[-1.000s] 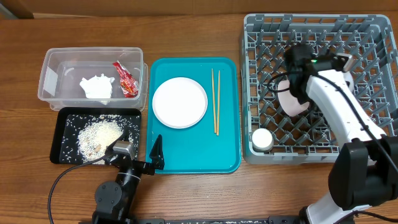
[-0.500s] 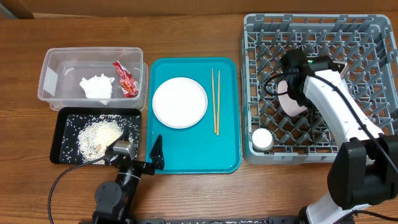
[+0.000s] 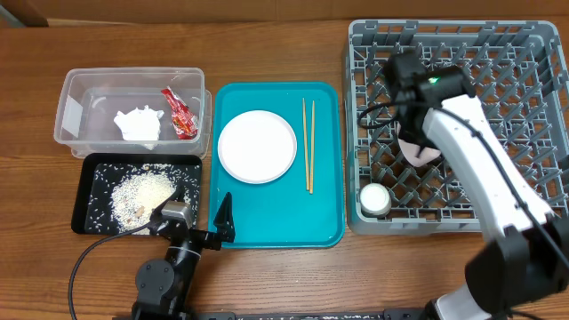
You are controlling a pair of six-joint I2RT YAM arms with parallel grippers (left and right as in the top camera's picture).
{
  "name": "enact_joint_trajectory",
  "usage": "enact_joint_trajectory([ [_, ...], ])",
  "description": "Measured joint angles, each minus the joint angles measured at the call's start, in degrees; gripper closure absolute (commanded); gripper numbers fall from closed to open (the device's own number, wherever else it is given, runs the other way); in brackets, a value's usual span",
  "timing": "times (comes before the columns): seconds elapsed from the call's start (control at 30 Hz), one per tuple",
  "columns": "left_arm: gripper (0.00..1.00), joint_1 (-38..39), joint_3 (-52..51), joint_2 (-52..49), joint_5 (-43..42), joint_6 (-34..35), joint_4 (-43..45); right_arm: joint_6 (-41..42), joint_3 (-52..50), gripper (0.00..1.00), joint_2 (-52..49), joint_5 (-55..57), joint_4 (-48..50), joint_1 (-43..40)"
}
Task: Sort waste into correct bins and load items into the dishwasher
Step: 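Move right gripper to white plate and grasp its edge, then lift white plate and stand it upright in dish rack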
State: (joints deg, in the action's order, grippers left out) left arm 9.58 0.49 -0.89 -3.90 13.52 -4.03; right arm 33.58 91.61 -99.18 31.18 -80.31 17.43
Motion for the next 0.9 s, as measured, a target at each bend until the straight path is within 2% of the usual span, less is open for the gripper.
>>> enact_joint_trajectory([
  [0.13,0.00,0.0,0.0,0.0,0.0,0.0,0.0,-4.5,1.2,0.43,3.9,-15.4,7.1,7.3],
  [0.33,0.00,0.0,0.0,0.0,0.0,0.0,0.0,-7.0,0.6,0.53,3.8,-31.9,19.4,15.8],
  [0.47,0.00,0.0,0.0,0.0,0.0,0.0,0.0,-5.0,-1.3,0.54,1.2,-35.0,26.8,20.7],
  [0.5,0.00,0.0,0.0,0.0,0.0,0.0,0.0,-3.0,-1.9,0.51,-0.4,-35.1,27.3,21.8],
  [0.73,0.00,0.0,0.0,0.0,0.0,0.0,0.0,9.4,-5.9,0.51,-14.4,-35.2,30.1,23.0],
  [0.87,0.00,0.0,0.0,0.0,0.0,0.0,0.0,12.2,-6.3,0.59,-20.2,-37.4,33.2,22.8],
  [0.9,0.00,0.0,0.0,0.0,0.0,0.0,0.0,12.7,-6.3,0.66,-21.1,-38.1,33.8,22.8],
])
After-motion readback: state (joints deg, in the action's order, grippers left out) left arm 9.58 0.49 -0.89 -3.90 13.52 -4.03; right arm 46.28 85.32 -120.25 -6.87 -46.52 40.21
